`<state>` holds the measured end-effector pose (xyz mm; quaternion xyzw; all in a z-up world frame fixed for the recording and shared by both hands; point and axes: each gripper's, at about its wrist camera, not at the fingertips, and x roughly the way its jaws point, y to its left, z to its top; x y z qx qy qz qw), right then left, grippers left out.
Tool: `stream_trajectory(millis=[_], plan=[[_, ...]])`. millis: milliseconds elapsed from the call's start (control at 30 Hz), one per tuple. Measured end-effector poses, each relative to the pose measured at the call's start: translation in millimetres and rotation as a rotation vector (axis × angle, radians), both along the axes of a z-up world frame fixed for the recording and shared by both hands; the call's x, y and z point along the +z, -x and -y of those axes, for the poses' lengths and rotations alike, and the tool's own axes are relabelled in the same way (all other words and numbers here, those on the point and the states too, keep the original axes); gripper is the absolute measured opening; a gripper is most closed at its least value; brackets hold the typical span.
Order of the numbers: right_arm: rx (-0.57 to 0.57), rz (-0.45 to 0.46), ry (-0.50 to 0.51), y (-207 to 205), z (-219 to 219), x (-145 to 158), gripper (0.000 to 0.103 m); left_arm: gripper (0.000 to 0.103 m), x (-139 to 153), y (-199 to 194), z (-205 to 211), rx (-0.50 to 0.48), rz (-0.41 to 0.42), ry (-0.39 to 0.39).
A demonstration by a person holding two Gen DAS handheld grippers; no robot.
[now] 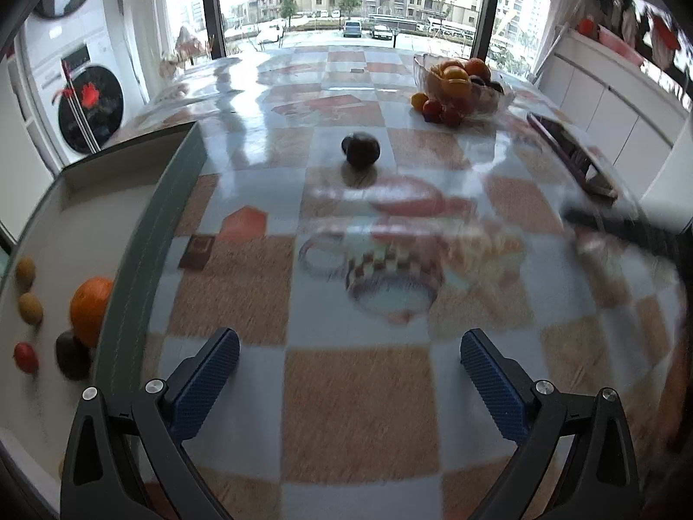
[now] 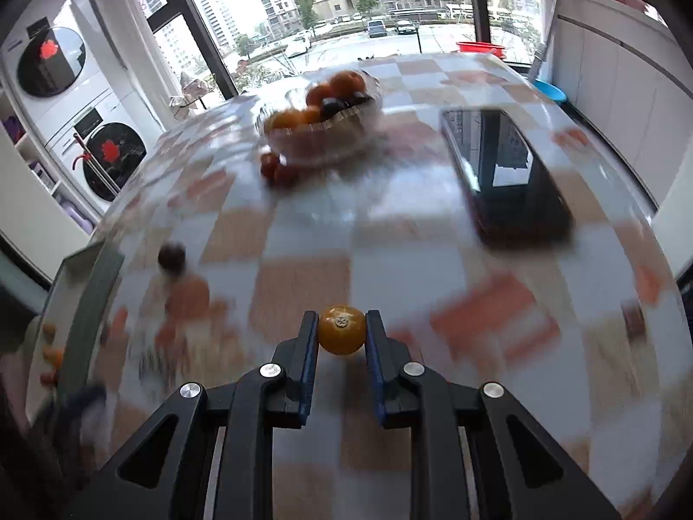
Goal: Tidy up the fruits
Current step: 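Grasp the mandarin with the right gripper while the left grasps a dark plum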
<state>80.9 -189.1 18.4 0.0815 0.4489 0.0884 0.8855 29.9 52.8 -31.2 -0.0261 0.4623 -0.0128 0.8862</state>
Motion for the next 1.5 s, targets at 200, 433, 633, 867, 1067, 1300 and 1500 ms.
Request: stream_trajectory(millis=[200,433,633,867,1067,1300,1500], plan=[[-0.022,0.015,-0.024,41,10,-5,0.023,0.103,25,-58,-5,0.078,0.038,0.030],[-0.003,0.033,-0.015,56,11,-7,0.023,0.084,4,-116,-2,0.103,-0.019,-0.037],[-0.004,0.045,-0.002,62,8,-9,0.023,0.042,4,-119,7,0.062,0.015,-0.043],[-0.016,0.048,0.008,77,7,-10,0.023,0.029,8,-61,25,-0.042,0.075,-0.106],[-0.009,0.046,0.006,97,3,-11,0.023,0.029,5,23,14,-0.020,0.059,-0.035],[0.005,0.035,0.011,131,-1,-12,0.023,0.029,0,61,9,-0.021,0.092,-0.024],[0.001,0.025,0.002,144,-1,-12,0.023,0.029,0,60,9,-0.011,0.103,0.002]])
